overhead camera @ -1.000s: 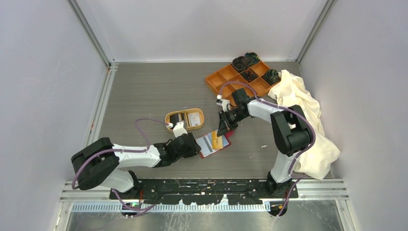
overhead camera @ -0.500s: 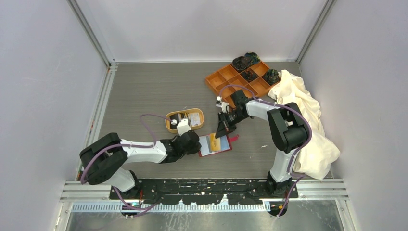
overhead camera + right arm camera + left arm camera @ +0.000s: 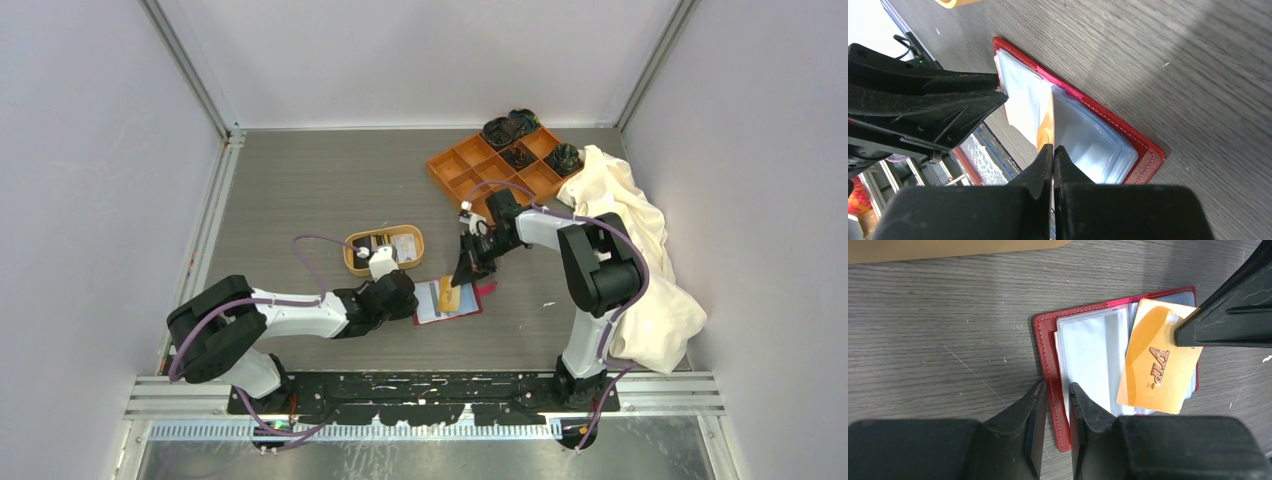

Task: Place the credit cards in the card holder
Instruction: Insert the credit card into the card holder.

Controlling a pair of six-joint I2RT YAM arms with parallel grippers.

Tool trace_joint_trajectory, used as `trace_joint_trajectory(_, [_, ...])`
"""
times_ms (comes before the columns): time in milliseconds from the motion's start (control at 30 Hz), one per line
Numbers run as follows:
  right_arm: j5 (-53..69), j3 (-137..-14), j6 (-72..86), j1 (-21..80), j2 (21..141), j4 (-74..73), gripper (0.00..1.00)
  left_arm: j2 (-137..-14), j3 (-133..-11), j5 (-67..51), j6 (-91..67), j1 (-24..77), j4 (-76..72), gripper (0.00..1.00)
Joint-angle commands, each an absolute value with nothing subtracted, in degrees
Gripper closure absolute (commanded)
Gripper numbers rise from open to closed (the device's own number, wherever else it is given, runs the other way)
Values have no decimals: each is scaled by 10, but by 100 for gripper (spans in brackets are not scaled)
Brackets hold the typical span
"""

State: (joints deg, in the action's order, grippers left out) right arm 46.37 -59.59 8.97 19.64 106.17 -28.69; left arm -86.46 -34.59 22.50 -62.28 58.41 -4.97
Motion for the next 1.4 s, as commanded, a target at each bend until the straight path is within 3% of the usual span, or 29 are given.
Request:
trace_joint_trajectory(0, [451,-592,106,194,1061,-274,99,-868,-349,227,-601,579,-12,76])
trace_joint_trajectory(967, [497,-630,87,211,1136,-310,99,-906,-357,184,-586,562,-50,76])
trace_joint_trajectory(1367, [500,-622,137,212,1158,-249,98,-909,-360,163,-587,562,-62,75])
